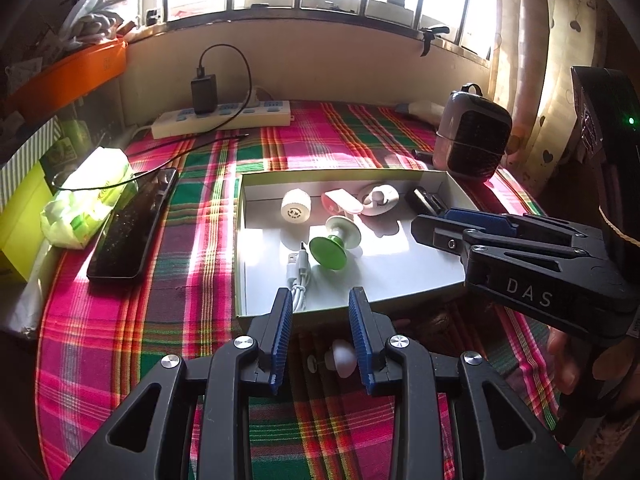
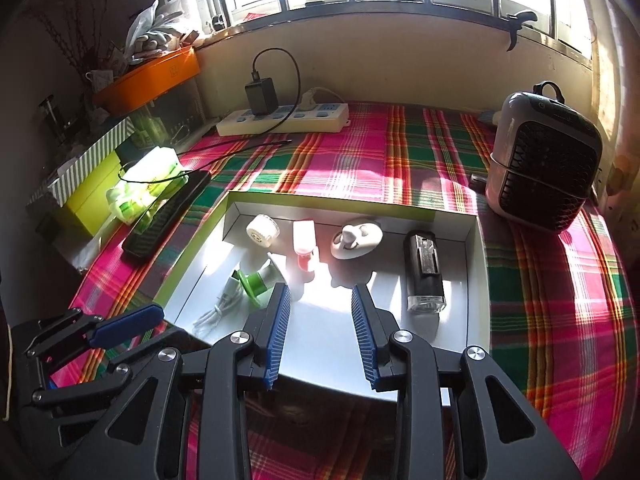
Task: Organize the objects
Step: 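Withdraw both grippers from the box toward the remaining items in front of it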
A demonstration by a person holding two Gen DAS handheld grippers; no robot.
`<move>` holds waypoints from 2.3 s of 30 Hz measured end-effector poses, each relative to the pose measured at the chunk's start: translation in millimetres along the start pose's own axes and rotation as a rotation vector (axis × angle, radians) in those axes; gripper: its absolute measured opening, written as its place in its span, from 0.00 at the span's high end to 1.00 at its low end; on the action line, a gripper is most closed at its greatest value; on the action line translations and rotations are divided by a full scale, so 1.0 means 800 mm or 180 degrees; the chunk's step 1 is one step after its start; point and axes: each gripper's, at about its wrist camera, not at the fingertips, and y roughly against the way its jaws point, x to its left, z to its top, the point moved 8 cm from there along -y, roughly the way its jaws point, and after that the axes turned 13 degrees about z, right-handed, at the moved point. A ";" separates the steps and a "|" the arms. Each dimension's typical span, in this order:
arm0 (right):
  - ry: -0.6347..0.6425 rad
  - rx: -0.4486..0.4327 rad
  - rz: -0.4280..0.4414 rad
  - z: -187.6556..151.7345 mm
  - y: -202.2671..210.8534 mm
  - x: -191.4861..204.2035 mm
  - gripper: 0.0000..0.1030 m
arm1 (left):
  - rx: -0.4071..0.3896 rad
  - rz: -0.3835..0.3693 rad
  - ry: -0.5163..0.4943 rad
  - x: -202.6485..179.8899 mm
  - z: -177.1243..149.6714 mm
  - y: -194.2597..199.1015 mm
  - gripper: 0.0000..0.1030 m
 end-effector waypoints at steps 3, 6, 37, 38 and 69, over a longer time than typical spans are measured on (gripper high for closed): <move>-0.0005 -0.0054 -0.0035 -0.006 0.011 -0.002 0.60 | -0.0026 -0.0032 0.0006 0.000 -0.001 0.005 0.73; -0.0008 -0.0117 -0.0066 -0.012 0.023 -0.003 0.60 | -0.0036 -0.0046 0.0022 0.002 -0.004 0.009 0.73; -0.0180 -0.0219 -0.0400 -0.100 0.082 -0.046 0.58 | 0.0140 -0.0327 -0.0041 0.001 -0.048 -0.014 0.66; -0.0189 -0.0214 -0.0404 -0.101 0.082 -0.048 0.57 | 0.0141 -0.0318 -0.0059 0.000 -0.048 -0.016 0.66; -0.0203 0.0112 -0.0341 -0.098 0.024 -0.052 0.49 | 0.0184 -0.0323 -0.0198 -0.011 -0.045 -0.037 0.65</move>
